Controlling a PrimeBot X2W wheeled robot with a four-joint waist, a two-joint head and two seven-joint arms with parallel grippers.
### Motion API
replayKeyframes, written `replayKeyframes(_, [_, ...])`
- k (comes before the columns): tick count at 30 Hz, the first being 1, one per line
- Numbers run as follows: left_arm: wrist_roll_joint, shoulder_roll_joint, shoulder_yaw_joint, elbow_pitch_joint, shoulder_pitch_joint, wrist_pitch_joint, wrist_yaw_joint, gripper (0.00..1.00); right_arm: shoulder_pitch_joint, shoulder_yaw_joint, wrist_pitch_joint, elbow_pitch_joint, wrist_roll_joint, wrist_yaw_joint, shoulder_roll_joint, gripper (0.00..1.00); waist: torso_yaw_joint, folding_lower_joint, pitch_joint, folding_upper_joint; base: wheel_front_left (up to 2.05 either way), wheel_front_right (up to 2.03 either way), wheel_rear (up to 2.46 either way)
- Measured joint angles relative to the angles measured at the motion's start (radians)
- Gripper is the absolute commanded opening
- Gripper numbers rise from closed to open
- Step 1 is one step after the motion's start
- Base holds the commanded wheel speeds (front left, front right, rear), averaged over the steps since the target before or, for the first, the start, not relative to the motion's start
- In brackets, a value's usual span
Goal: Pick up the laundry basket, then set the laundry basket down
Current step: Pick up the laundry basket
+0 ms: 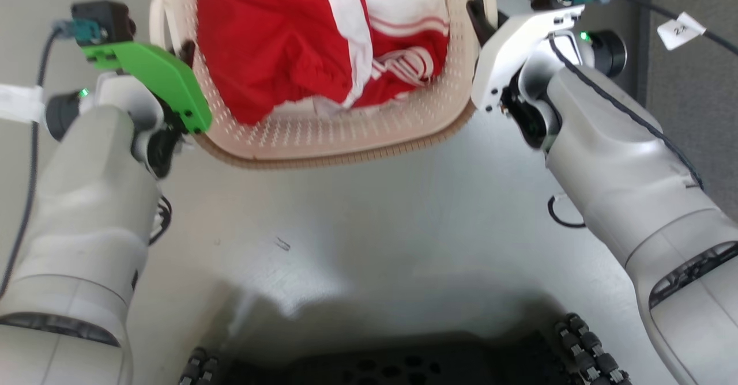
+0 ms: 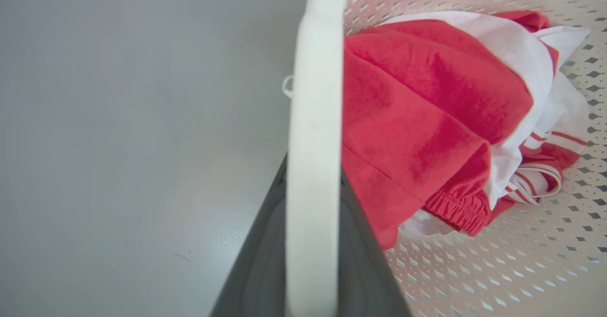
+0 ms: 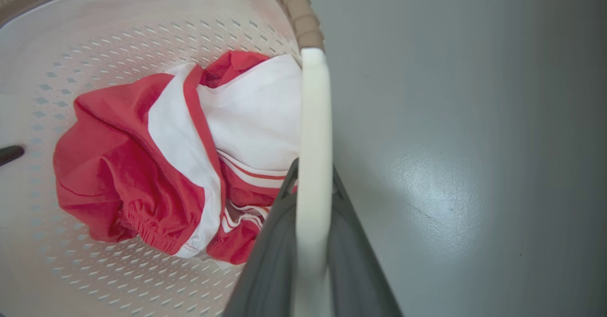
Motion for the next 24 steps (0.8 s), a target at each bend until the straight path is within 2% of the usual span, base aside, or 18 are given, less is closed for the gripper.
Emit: replayKeyframes(24, [-0.074, -0.047, -0.01, 0.102, 0.14, 0.066, -0.001, 0.0, 0.152, 0.051, 0.05, 0.071, 0.107, 0.047, 0.011, 0.0, -0.006, 0.0, -0.222, 0.0, 0.0, 0.0, 0.0])
